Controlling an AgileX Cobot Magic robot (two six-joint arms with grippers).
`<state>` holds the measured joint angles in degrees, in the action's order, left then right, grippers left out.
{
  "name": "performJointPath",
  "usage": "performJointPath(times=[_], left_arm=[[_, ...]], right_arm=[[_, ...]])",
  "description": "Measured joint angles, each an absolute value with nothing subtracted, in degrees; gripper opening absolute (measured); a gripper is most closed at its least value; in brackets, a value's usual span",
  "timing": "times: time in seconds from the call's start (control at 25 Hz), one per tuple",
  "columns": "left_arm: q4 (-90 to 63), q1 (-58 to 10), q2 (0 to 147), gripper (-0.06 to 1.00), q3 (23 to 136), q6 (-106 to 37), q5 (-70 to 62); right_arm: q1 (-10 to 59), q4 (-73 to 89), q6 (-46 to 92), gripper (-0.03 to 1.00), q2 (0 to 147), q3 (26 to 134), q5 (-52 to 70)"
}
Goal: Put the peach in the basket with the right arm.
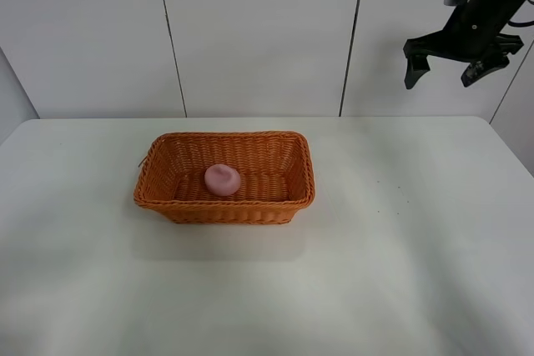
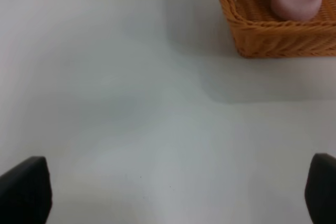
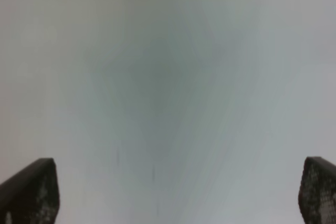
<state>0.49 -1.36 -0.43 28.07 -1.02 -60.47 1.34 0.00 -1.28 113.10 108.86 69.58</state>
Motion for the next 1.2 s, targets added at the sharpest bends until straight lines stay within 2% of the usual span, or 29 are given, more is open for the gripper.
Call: performJointPath(times=[0.36,0.64,0.92,1.2], left_arm=[[0.5,-1.4,-0.4,0.99,28.1,-1.0,-60.5],[0.5,-1.4,-0.4,0.99,28.1,-1.0,-60.5],[0.5,-1.4,-0.4,0.99,28.1,-1.0,-60.5],[0.5,-1.4,-0.4,0.99,28.1,-1.0,-60.5]], right_arm=[[1.3,0.0,1.6,0.70,81.7,69.5,69.6],[1.3,0.0,1.9,0.70,53.6,44.6,64.4],[1.3,0.3,1.6,0.70,25.9,29.7,59.1],[1.5,0.3,1.5,0.70,7.7,28.3,58.9]])
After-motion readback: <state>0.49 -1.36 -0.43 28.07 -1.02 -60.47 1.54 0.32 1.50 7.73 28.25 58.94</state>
